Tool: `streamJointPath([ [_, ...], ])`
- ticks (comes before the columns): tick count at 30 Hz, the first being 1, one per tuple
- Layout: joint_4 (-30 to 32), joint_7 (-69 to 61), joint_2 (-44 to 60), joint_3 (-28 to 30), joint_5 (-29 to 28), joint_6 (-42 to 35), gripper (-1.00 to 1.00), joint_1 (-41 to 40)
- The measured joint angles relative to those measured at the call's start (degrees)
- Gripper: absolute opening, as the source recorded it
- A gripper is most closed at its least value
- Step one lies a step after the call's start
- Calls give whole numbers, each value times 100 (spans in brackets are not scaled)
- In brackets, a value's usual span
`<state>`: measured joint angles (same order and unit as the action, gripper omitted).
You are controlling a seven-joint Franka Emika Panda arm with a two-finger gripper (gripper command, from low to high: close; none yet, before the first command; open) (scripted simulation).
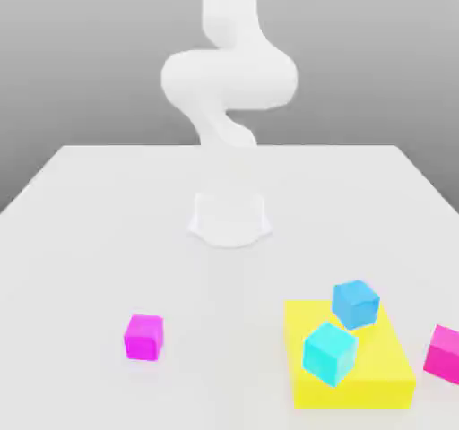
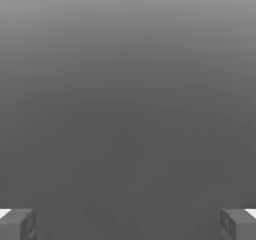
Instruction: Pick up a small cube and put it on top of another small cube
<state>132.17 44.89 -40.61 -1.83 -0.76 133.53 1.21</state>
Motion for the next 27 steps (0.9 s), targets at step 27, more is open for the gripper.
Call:
streamJointPath([
  [27, 419, -759, 5644, -1672, -1179, 1879, 0, 1715],
])
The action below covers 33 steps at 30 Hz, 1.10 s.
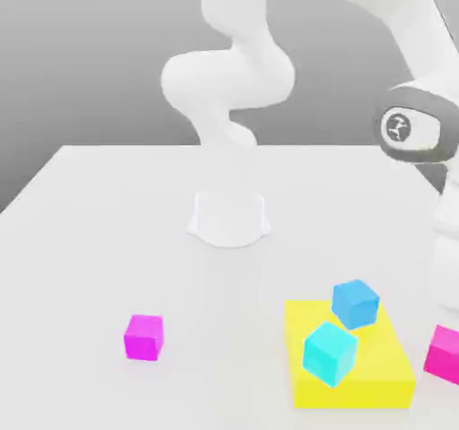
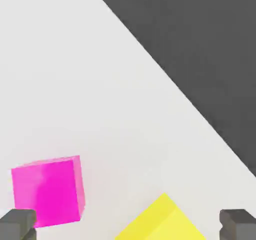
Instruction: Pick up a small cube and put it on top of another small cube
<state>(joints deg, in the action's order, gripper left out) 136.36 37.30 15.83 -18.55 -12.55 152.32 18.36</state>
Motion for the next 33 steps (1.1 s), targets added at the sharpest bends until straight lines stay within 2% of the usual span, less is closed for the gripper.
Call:
streamJointPath([
  [5, -176, 340, 1041, 417, -542, 696, 0, 439],
  [6, -204, 390, 1164, 493, -610, 790, -100, 501],
  [13, -201, 391, 1154, 482, -608, 777, -100, 494],
  [18, 39, -76, 239, 73, -39, 120, -100, 178],
  [24, 741, -1031, -982, 62, 316, -376, -100, -179],
  [33, 1850, -3071, -2884, 655, 1583, -1042, -100, -62],
])
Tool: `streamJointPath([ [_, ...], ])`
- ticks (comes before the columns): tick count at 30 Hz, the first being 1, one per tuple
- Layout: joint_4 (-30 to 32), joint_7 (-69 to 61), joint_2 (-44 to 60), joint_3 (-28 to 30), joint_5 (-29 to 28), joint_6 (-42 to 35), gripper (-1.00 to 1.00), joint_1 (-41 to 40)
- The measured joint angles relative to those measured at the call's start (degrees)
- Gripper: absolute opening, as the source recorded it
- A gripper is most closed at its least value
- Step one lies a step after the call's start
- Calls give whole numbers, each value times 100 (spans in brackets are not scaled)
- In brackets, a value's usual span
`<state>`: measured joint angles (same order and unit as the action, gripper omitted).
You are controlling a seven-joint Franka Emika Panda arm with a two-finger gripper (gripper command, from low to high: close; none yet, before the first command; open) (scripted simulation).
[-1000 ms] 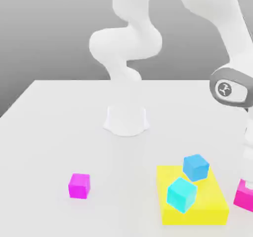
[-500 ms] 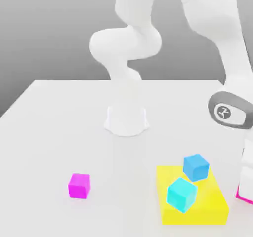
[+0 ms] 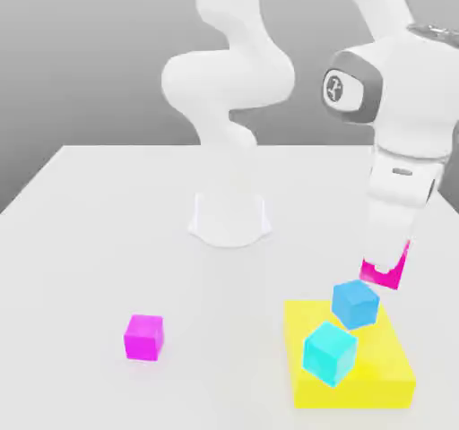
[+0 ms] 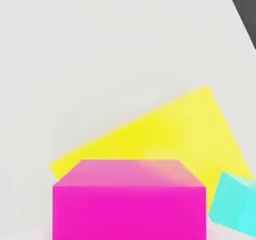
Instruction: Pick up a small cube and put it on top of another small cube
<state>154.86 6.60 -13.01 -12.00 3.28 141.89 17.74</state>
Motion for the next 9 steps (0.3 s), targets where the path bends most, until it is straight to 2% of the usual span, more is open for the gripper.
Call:
streamJointPath([
  [5, 247, -72, 660, 10, -56, 906, -100, -46],
  [6, 274, -36, 814, 12, -109, 1084, 100, -53],
  [9, 273, -36, 814, 12, -109, 1084, 100, -54],
])
